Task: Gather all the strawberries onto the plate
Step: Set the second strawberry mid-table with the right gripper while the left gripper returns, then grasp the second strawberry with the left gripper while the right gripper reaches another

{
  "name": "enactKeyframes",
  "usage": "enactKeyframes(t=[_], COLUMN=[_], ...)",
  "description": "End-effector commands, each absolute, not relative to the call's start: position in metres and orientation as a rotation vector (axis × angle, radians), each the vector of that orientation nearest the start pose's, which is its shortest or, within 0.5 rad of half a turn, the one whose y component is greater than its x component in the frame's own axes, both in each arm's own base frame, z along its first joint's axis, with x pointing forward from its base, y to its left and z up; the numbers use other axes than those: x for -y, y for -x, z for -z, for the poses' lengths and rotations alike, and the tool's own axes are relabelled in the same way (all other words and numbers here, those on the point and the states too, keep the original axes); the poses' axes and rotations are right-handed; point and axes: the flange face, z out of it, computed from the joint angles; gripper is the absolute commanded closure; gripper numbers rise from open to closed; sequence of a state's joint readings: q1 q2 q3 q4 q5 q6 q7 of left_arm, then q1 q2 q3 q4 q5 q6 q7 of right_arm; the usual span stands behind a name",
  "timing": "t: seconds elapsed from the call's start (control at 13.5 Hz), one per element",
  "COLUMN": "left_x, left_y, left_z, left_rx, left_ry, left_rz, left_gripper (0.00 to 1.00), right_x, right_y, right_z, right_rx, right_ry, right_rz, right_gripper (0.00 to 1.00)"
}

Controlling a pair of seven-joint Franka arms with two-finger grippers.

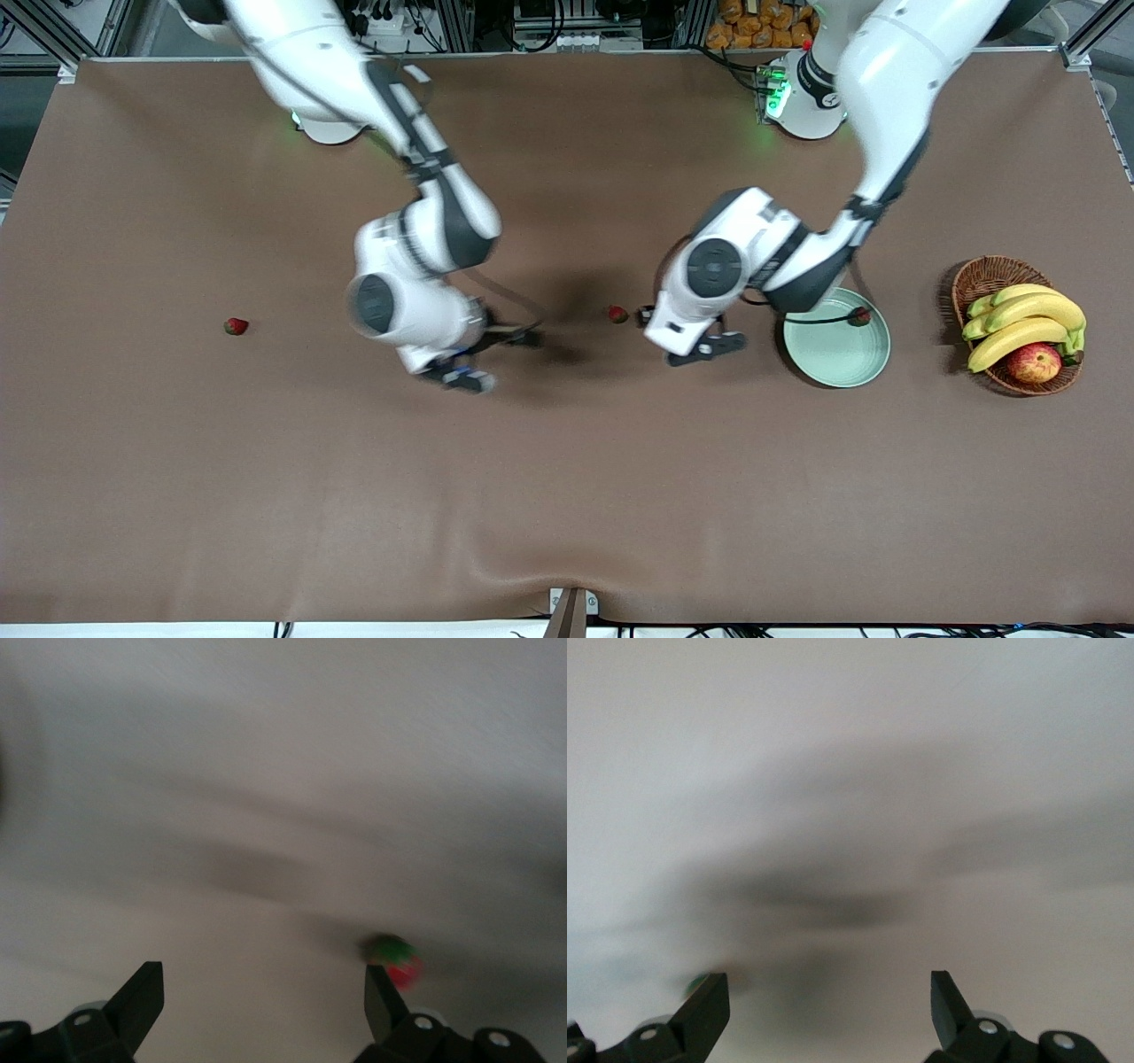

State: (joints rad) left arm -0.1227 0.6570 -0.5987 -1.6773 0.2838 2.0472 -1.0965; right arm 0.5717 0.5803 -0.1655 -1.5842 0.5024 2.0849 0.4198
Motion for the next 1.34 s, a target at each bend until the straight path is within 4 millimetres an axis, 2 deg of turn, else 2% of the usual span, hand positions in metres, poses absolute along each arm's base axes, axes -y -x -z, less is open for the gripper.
enactKeyframes(t=[0.0,0.15,0.3,0.45,0.67,0.89,0.96,1.04,1.19,1.26], left_x=[0.431,0.441,0.448,0.46,0.461,0.459,0.46,0.46,0.46,0.46], left_y=[-0.534,-0.534,-0.526,-0.517,-0.51,-0.508,-0.508,-0.508,-0.508,-0.508], left_z=[-0.25,-0.244,-0.225,-0.207,-0.183,-0.179,-0.179,-0.179,-0.179,-0.178], left_rx=[0.539,0.517,0.468,0.459,0.49,0.513,0.514,0.518,0.517,0.517], left_ry=[3.07,3.109,3.093,3.081,3.044,3.029,3.029,3.032,3.031,3.03], left_rz=[-0.283,-0.253,-0.225,-0.194,-0.207,-0.209,-0.212,-0.213,-0.216,-0.214], left_gripper=[0.0,0.0,0.0,0.0,0.04,0.14,0.3,0.49,0.91,1.0], right_x=[-0.237,-0.176,-0.112,-0.053,0.015,0.066,0.076,0.086,0.097,0.103], right_y=[-0.629,-0.636,-0.632,-0.628,-0.615,-0.618,-0.619,-0.619,-0.616,-0.616], right_z=[-0.353,-0.371,-0.373,-0.373,-0.359,-0.336,-0.322,-0.315,-0.287,-0.276], right_rx=[-0.342,-0.338,-0.33,-0.235,-0.102,-0.033,0.01,0.01,-0.008,-0.018], right_ry=[2.903,2.949,2.948,3.009,3.098,3.133,3.16,3.176,3.173,3.172], right_rz=[-0.242,-0.26,-0.268,-0.253,-0.303,-0.289,-0.31,-0.319,-0.385,-0.393], right_gripper=[0.0,0.0,0.0,0.0,0.0,0.0,0.0,0.0,0.0,0.0])
